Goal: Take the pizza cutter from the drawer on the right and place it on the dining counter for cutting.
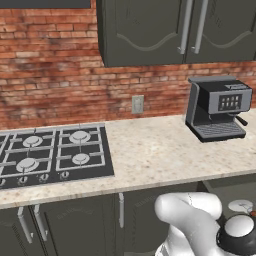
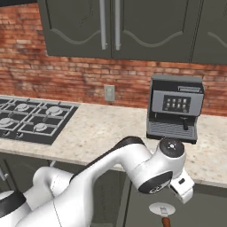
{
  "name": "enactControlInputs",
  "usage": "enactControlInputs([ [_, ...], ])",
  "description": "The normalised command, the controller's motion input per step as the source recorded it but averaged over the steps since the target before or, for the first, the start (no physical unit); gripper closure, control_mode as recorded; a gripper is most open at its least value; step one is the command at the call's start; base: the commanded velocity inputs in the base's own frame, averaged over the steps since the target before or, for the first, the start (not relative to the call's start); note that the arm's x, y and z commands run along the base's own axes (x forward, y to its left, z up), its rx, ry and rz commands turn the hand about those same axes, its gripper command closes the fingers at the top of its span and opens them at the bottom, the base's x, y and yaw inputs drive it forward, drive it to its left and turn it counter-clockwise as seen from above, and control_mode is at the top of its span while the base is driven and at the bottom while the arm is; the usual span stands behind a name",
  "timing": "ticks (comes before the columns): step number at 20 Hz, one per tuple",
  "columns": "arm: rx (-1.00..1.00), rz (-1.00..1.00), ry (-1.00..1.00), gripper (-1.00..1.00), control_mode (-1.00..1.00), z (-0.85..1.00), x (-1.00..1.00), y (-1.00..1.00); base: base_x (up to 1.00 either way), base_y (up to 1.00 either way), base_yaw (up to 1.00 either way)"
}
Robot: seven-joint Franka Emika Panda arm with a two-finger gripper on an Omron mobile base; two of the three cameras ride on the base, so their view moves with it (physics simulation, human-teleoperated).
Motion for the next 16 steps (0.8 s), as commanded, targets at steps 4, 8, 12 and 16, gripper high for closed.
enactControlInputs([
  [4, -0.11, 0.25, 0.34, -1.0, -1.0, -0.01, -0.31, -0.01, 0.0, 0.0, 0.0],
  [8, -0.06, 0.25, 0.3, -1.0, -1.0, -0.09, -0.13, -0.1, 0.0, 0.0, 0.0],
  [12, 0.0, 0.3, 0.17, -1.0, -1.0, -0.26, 0.0, -0.34, 0.0, 0.0, 0.0],
  [16, 0.0, 0.32, 0.15, -1.0, -1.0, -0.45, 0.0, -0.28, 0.0, 0.0, 0.0],
])
